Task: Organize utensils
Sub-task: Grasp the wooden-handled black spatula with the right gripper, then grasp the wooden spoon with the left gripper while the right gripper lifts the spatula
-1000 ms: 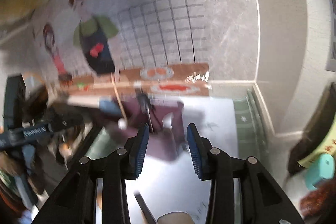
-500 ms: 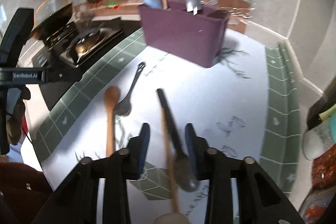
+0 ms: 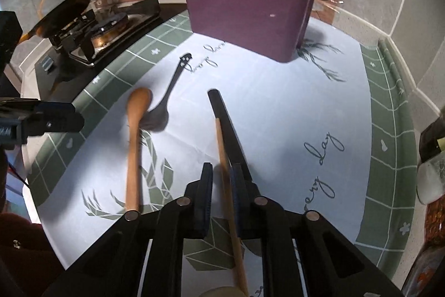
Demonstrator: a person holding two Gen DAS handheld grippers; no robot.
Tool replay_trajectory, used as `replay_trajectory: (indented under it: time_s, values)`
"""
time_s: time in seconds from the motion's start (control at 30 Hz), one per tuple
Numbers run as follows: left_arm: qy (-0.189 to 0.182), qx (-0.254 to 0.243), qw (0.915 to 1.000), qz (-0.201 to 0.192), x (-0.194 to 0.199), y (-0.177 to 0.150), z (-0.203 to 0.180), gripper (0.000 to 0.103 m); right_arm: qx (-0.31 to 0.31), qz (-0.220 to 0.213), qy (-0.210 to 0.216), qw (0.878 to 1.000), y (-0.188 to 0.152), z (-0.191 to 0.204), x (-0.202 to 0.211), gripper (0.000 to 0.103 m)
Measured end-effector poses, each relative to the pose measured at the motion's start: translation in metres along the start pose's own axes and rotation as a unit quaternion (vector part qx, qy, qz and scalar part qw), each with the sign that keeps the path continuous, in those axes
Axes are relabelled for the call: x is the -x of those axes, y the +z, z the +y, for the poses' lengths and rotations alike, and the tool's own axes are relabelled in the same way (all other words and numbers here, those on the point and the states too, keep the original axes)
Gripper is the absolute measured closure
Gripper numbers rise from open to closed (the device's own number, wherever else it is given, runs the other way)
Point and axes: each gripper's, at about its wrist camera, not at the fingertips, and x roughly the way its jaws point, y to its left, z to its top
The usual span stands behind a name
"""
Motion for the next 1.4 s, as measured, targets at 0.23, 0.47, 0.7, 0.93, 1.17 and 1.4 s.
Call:
replay_trajectory:
  time_s: [0.23,0.47,0.7,0.93,1.17,1.4]
  values:
    - [0.006,-0.058,0.9982,0.012,-0.017,0.005,-0.04,0.044,-0.056,-0.009,-0.012,0.998,-0.01,-0.027,0.009,0.097]
    - [0.051,-0.131,0.99,-0.009,-0.036,0.007,-0.08,0.044,-0.123,-0.04,-0.021,0.991,-0.019,-0.051,0.031,0.093]
    - [0.1,-0.206,0.9731,-0.027,-0.048,-0.005,-0.095,0.043,-0.127,-0.045,-0.048,0.99,-0.02,-0.056,0.037,0.086]
    - [0.106,-0.185,0.9769,-0.021,-0.04,-0.008,-0.069,0.043,-0.116,-0.043,-0.05,0.991,-0.016,-0.051,0.033,0.084]
    - [0.093,-0.089,0.9916,-0.016,-0.023,-0.002,-0.001,0.043,-0.102,-0.044,-0.047,0.993,-0.013,-0.042,0.032,0.084]
    - [0.0,-0.037,0.9992,-0.018,-0.02,0.018,0.016,0.043,-0.084,-0.043,-0.05,0.994,-0.011,-0.031,0.03,0.084]
